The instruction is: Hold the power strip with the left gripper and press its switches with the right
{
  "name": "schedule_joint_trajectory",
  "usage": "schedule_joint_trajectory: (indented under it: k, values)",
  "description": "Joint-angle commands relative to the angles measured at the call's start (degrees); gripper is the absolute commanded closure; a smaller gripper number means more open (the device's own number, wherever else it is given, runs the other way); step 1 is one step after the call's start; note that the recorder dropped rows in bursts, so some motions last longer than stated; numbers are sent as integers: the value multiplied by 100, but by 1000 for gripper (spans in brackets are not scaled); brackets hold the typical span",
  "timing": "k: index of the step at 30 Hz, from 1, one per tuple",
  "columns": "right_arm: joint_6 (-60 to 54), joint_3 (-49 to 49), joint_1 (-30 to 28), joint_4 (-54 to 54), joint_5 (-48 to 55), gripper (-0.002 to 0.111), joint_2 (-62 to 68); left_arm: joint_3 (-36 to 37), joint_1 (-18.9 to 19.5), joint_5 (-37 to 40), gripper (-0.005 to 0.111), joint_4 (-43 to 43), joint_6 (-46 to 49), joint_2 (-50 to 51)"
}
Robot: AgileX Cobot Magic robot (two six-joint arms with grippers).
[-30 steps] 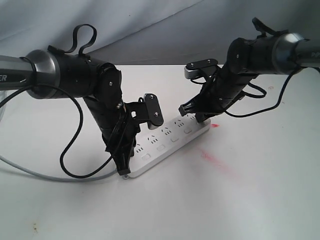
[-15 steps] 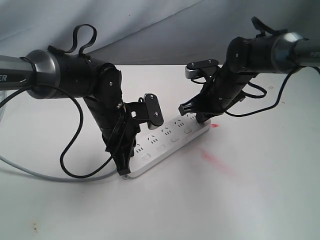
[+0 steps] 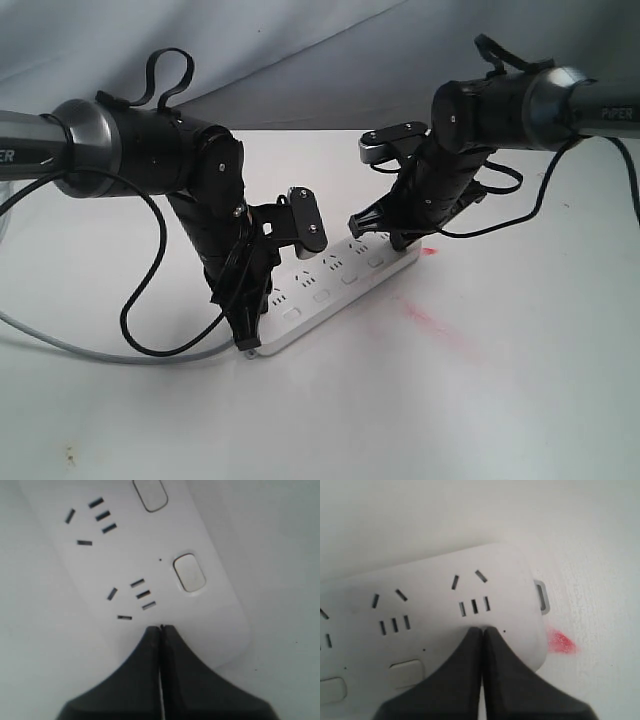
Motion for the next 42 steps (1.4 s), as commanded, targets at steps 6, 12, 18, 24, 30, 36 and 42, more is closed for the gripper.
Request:
schedule_joint_trajectory:
  k: [6,12,18,24,30,36,42]
  values:
    - [263,126,101,-317,471,108,407,77,-31,219,107,-52,-31,185]
    - [263,126,101,-293,420,108,237,77,-31,219,107,-52,-31,185]
    - [263,126,101,-255,305,108,-139,77,-31,219,107,-52,-31,185]
    - [-112,126,101,405,274,108,-273,77,-31,219,107,-52,-31,185]
    - [-385,126,101,759,251,108,-288,77,-31,219,107,-52,-31,185]
    - [-385,126,101,771,202,108,-288,77,-31,219,107,-52,-31,185]
    - [-797,126,101,1223,142,108,-288,77,-31,219,107,-52,-31,185]
